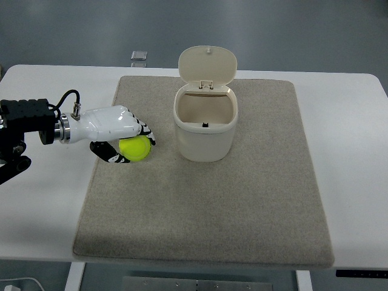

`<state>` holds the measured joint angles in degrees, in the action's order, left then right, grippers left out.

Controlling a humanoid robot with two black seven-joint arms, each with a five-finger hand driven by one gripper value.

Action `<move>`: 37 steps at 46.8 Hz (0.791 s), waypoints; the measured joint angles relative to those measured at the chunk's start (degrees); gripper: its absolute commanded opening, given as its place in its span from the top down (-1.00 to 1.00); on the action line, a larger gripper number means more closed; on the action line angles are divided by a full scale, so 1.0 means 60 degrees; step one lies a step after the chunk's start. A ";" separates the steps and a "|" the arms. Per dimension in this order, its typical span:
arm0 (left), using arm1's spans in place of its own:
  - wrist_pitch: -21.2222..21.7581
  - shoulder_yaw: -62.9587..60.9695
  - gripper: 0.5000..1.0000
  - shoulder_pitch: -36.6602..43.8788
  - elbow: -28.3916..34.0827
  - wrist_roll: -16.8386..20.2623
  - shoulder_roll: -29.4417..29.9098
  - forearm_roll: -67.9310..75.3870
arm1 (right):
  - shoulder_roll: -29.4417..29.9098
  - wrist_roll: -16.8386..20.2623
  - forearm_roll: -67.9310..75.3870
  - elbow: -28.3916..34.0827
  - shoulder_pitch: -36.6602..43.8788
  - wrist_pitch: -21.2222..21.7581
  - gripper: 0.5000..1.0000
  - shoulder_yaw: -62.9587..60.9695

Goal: Put tennis ball into box with left hand
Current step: 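Lift the ball with the left hand and carry it over the bin opening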

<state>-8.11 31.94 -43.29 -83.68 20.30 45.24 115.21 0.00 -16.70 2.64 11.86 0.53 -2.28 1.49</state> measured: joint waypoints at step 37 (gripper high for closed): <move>0.3926 -0.1555 1.00 -0.3127 -0.0345 0.0717 -0.0235 0.1968 | 0.0000 0.0001 0.0000 0.0002 0.0009 0.0000 -0.75 0.0000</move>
<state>15.45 22.61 -62.05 -85.75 24.61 43.83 127.02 0.00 -16.70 2.64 11.88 0.59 -2.29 1.50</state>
